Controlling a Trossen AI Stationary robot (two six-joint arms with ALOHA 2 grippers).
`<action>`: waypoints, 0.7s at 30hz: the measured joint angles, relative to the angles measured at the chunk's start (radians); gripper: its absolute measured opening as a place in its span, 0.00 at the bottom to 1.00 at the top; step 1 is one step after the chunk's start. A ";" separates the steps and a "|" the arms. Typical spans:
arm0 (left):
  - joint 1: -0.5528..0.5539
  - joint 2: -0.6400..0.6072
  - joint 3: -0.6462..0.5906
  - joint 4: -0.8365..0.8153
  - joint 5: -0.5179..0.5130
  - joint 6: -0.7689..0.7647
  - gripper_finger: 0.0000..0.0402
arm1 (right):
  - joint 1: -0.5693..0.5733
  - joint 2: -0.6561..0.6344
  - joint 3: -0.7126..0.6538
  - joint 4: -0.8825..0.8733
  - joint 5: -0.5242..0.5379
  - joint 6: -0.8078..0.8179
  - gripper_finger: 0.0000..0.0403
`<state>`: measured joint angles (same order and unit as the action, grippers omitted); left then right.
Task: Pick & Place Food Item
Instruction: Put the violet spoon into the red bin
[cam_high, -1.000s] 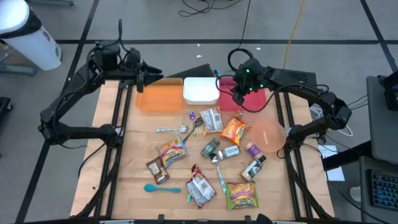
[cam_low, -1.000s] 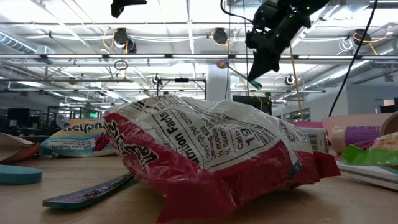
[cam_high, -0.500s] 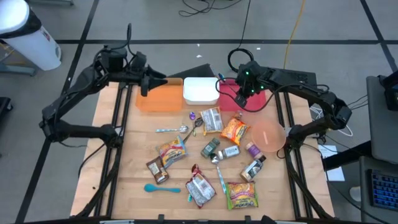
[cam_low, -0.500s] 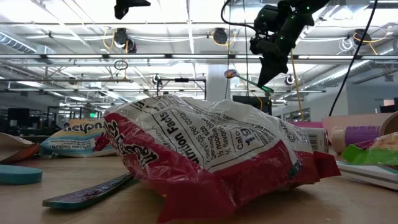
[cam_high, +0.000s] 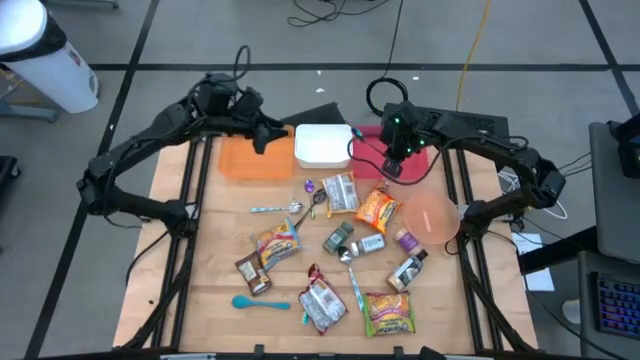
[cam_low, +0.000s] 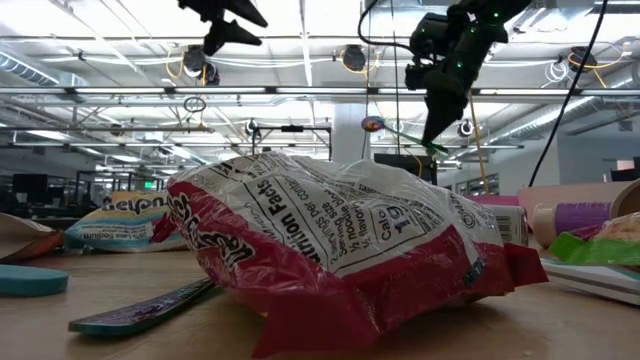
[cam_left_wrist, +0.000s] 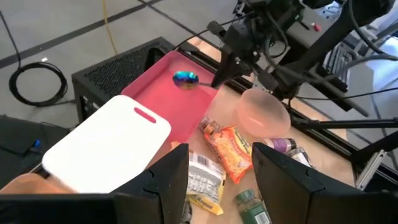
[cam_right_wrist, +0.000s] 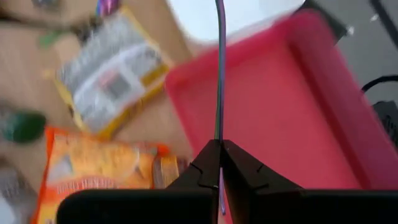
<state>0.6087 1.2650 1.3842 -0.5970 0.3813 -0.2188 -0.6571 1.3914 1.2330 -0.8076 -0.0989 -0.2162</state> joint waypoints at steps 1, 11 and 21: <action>-0.005 0.010 0.000 0.015 0.002 -0.001 0.46 | -0.004 0.000 -0.008 -0.011 0.008 -0.015 0.00; -0.032 0.066 0.000 0.194 0.009 -0.053 0.46 | -0.050 0.000 -0.126 -0.008 0.155 -0.085 0.00; -0.042 0.073 0.000 0.348 0.047 -0.057 0.46 | -0.117 0.004 -0.187 0.048 0.150 -0.012 0.00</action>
<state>0.5667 1.3380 1.3842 -0.2486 0.4278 -0.2756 -0.7738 1.3958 1.0462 -0.7593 0.0509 -0.2283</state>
